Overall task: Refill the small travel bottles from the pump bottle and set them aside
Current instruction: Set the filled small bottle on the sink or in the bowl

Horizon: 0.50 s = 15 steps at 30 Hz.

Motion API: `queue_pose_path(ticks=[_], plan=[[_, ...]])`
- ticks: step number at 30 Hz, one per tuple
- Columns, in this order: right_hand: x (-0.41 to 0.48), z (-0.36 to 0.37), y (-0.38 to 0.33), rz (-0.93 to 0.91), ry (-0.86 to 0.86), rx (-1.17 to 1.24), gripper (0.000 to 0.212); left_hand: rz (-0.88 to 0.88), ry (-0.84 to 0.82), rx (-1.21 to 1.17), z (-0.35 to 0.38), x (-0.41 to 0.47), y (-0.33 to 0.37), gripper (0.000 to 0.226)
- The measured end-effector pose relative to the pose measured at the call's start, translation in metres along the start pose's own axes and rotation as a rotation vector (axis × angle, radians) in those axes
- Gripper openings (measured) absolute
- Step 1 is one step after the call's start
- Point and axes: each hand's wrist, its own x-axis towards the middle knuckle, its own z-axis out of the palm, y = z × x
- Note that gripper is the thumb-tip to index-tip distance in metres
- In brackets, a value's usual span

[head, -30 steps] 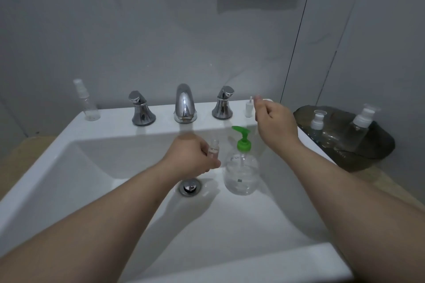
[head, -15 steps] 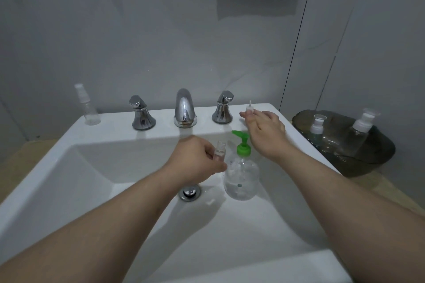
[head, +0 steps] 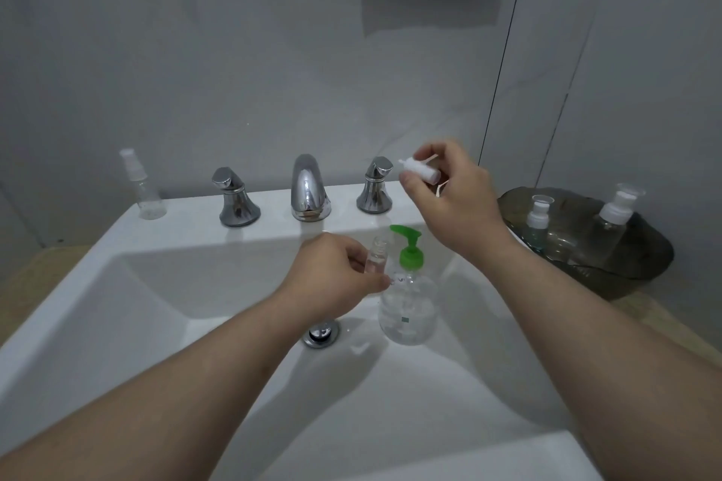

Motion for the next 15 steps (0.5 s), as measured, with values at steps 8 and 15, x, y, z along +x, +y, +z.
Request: queue_pose_path(ticks=[8,15], plan=[[-0.002,-0.007,-0.013,-0.066,-0.13,0.121,0.021,-0.001,-0.018,-0.072,0.003,0.0,-0.001,0.017],[-0.009,-0.011,-0.016,0.021,-0.325,0.251,0.019,0.007,-0.02,-0.098,0.003,-0.001,0.002,0.016]])
